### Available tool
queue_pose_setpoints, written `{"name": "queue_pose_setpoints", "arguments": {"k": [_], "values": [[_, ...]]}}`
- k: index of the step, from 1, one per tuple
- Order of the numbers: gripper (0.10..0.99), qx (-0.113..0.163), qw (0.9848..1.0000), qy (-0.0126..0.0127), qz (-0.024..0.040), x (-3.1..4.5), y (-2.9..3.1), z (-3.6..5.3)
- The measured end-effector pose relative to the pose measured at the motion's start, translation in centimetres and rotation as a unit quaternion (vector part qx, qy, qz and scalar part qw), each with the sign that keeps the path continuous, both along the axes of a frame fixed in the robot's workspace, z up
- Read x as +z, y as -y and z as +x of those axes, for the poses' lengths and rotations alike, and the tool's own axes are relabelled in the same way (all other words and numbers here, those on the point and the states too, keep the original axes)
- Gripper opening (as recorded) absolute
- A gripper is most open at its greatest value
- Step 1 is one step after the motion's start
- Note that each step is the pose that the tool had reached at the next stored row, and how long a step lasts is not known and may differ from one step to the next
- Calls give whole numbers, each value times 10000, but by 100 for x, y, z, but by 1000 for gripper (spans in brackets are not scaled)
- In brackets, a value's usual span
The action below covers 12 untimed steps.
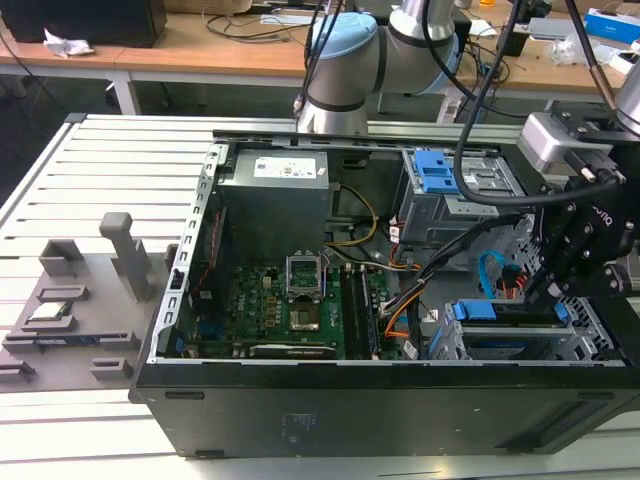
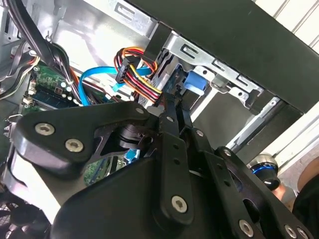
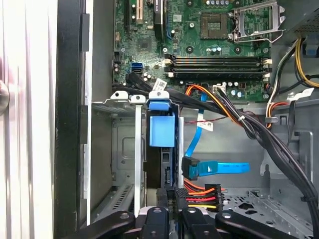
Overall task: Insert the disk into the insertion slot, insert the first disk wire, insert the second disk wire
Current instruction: 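Insert the first disk wire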
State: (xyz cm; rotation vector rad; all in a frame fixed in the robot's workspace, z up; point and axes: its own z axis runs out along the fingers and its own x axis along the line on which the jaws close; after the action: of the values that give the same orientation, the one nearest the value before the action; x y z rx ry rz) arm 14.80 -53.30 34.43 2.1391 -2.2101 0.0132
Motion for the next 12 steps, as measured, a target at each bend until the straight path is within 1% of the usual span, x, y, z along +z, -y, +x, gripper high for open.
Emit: {"name": "queue_pose_setpoints", "arguments": {"k": [6,12], "values": [[169,-4,10000,0,7,-32,-16,12],[169,-4,10000,0,7,-63,-17,13]]}}
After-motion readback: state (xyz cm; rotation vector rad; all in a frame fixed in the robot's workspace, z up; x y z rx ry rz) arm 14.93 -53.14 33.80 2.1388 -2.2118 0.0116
